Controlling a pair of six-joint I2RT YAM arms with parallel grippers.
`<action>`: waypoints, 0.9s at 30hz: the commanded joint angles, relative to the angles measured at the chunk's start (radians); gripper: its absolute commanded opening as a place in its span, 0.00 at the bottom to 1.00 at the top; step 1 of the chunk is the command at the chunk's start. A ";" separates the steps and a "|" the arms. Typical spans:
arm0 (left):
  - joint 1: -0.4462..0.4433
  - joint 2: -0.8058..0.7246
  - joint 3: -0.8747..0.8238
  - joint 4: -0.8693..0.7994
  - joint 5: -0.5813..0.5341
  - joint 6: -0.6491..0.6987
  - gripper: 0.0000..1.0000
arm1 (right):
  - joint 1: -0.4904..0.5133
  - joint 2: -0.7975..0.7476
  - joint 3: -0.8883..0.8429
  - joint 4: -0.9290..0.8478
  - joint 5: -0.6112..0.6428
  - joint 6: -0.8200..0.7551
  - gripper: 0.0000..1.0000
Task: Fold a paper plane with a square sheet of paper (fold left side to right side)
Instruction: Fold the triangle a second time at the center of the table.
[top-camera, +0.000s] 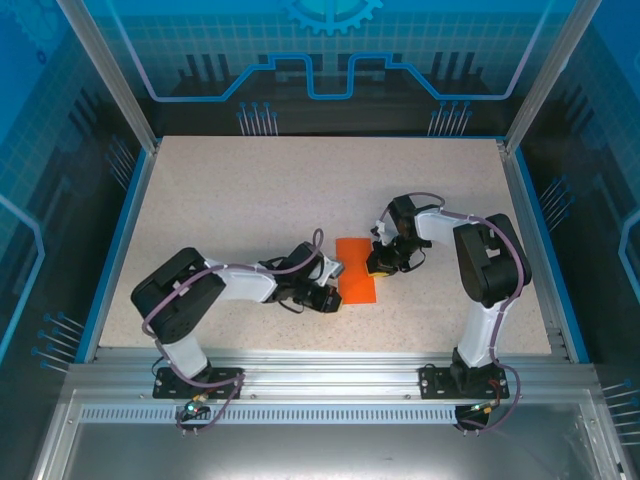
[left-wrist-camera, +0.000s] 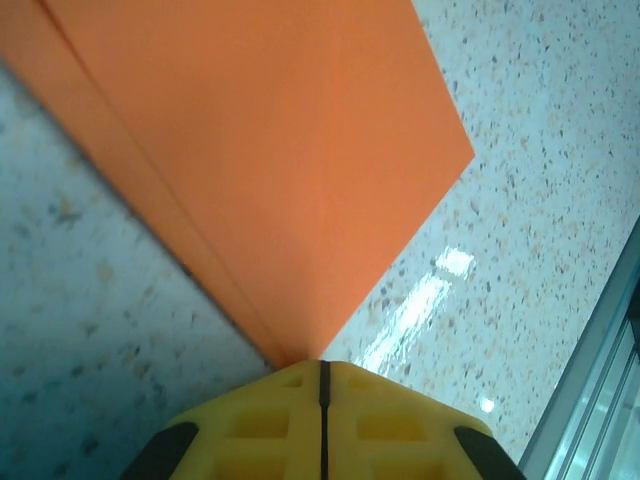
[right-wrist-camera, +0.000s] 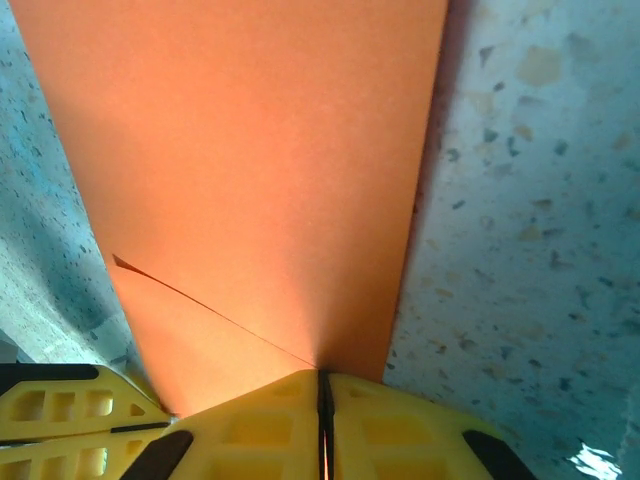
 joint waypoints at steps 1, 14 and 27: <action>-0.002 -0.035 -0.050 -0.094 -0.007 -0.025 0.09 | -0.018 0.032 0.001 0.001 0.088 -0.019 0.11; 0.090 -0.190 0.002 -0.041 -0.058 -0.091 0.41 | -0.117 -0.273 -0.082 0.081 0.067 0.013 0.57; 0.113 0.099 0.238 0.017 -0.024 -0.089 0.51 | -0.145 -0.293 -0.260 0.248 -0.119 0.078 0.62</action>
